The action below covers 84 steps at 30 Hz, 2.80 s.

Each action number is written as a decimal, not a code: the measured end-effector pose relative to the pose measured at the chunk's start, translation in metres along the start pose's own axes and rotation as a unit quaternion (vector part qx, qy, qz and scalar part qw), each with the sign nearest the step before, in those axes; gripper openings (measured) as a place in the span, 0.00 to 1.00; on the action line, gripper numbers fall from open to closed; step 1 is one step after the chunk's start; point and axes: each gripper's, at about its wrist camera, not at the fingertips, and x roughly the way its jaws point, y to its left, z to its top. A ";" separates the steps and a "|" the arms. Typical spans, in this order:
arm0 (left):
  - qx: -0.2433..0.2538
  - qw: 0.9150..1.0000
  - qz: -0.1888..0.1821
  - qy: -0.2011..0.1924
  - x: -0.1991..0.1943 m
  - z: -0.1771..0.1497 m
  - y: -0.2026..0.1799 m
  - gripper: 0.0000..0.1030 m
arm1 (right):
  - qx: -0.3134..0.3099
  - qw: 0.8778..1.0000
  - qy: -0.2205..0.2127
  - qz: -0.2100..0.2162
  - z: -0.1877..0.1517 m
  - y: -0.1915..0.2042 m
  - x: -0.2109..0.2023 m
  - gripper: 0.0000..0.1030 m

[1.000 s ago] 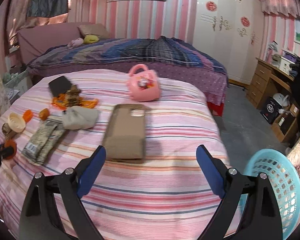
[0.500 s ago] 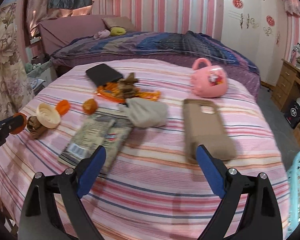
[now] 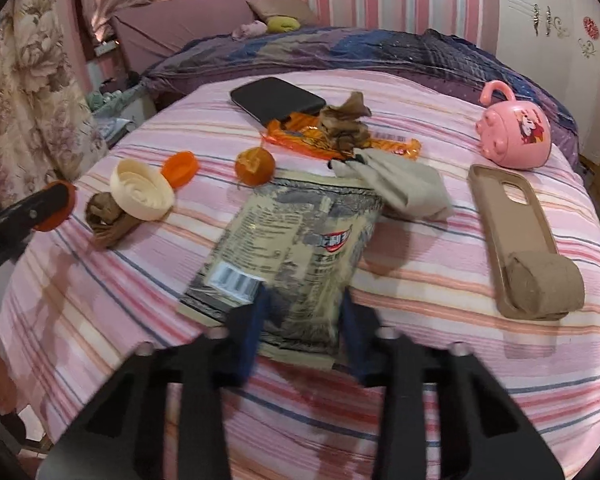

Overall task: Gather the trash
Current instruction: 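Grasp the orange peel with the left gripper while the right gripper grasps the snack wrapper, then carry the peel and wrapper to the blue basket and open both grippers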

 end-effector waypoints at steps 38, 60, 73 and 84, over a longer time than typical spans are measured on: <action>0.056 0.994 -0.092 -0.033 -0.028 0.006 -0.144 0.22 | 0.077 0.984 -0.111 -0.112 -0.038 -0.214 -0.163 0.06; 0.159 0.953 -0.258 -0.018 -0.063 -0.042 -0.394 0.23 | 0.179 0.947 -0.107 -0.245 -0.127 -0.368 -0.248 0.06; 0.212 0.929 -0.303 0.013 -0.065 -0.084 -0.498 0.24 | 0.222 0.932 -0.100 -0.268 -0.169 -0.410 -0.262 0.06; 0.195 0.949 -0.247 -0.029 -0.059 -0.052 -0.452 0.95 | 0.212 0.937 -0.098 -0.260 -0.164 -0.403 -0.254 0.06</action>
